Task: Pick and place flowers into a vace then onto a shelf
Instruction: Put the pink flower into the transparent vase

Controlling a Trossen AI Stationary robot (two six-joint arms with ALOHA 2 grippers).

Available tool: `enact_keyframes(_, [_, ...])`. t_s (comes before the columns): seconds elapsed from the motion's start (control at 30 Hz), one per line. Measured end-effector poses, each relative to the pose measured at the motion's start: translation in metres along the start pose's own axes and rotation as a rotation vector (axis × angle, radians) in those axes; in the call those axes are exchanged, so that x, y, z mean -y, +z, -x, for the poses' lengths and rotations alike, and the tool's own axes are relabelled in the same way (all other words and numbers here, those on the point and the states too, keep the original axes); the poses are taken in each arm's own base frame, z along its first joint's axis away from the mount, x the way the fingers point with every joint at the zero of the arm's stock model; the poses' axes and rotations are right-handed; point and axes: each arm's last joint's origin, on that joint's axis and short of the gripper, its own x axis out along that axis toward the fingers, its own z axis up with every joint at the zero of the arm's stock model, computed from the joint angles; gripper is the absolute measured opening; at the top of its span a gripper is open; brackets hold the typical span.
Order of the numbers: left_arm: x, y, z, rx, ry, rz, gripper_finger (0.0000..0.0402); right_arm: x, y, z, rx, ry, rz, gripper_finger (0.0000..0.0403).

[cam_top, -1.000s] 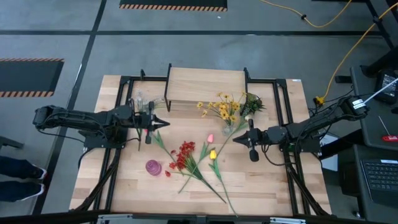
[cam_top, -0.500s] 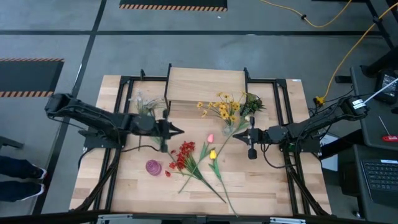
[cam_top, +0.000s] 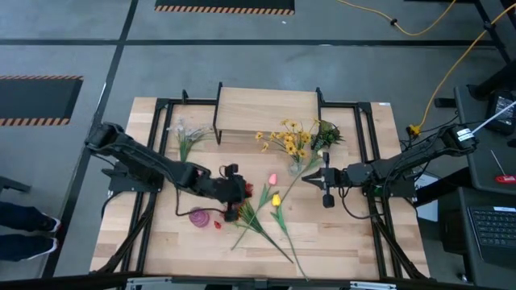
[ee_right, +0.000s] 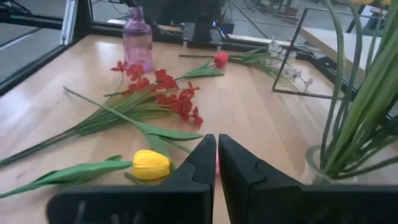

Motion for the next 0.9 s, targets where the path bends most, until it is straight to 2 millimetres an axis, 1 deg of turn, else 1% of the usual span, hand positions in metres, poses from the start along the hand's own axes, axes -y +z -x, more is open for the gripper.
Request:
enact_keyframes(0.17, [0.008,0.003,-0.016,-0.136,0.078,0.120,0.0003,0.000,-0.004,0.000,-0.036,0.002,0.069,0.0023])
enact_keyframes(0.27, [0.011,0.001,-0.026,-0.186,0.079,0.166,0.0003,0.000,-0.005,0.000,-0.051,0.003,0.077,0.0023])
enact_keyframes(0.4, [0.014,-0.006,-0.040,-0.229,0.055,0.170,0.0005,0.000,-0.007,0.000,-0.068,0.004,0.089,0.0023])
enact_keyframes(0.5, [0.016,-0.010,-0.049,-0.242,0.059,0.174,0.0015,0.000,-0.007,0.000,-0.074,0.005,0.102,0.0023])
enact_keyframes(0.6, [0.017,-0.014,-0.057,-0.256,0.052,0.198,0.0035,0.000,-0.008,0.000,-0.075,0.005,0.103,0.0023])
enact_keyframes(0.73, [0.021,-0.017,-0.066,-0.271,-0.001,0.227,0.0074,0.000,-0.008,0.000,-0.077,0.005,0.101,0.0023])
enact_keyframes(0.9, [0.018,-0.018,-0.070,-0.296,-0.021,0.256,0.0124,0.000,-0.008,0.000,-0.077,0.004,0.078,0.0023])
